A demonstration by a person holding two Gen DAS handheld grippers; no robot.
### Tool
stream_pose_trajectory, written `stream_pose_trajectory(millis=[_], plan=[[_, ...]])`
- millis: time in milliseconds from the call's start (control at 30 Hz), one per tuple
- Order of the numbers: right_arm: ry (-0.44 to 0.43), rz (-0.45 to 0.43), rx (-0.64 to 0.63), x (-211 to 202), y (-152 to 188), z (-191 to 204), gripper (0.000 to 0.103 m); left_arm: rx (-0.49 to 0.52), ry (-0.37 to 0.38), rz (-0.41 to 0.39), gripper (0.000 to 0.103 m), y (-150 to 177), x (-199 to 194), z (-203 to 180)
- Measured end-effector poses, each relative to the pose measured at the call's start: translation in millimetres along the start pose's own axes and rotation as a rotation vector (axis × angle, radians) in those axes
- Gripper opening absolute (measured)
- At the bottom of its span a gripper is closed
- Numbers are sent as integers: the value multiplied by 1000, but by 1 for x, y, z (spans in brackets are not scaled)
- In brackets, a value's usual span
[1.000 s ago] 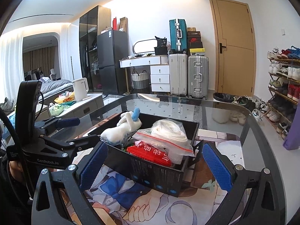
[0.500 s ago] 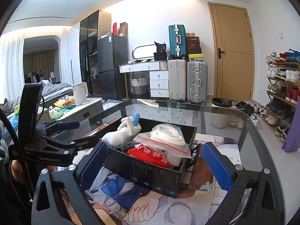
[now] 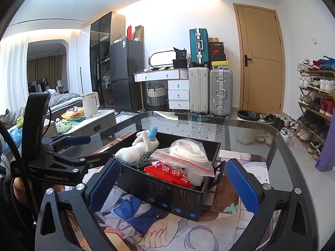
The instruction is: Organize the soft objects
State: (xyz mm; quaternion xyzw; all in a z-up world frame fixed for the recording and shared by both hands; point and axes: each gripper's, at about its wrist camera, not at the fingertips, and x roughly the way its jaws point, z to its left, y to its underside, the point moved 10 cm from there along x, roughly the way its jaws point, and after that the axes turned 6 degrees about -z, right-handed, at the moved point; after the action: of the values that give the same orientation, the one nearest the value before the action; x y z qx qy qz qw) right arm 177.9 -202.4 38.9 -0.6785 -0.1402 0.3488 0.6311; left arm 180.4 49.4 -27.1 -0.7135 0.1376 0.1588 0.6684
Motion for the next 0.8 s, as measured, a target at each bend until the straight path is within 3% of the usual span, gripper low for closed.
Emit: stream_pose_trajectory(millis=[800], plan=[[-1,-1,3,0,0,1,102,1,1,-1,103,0,1,-1]])
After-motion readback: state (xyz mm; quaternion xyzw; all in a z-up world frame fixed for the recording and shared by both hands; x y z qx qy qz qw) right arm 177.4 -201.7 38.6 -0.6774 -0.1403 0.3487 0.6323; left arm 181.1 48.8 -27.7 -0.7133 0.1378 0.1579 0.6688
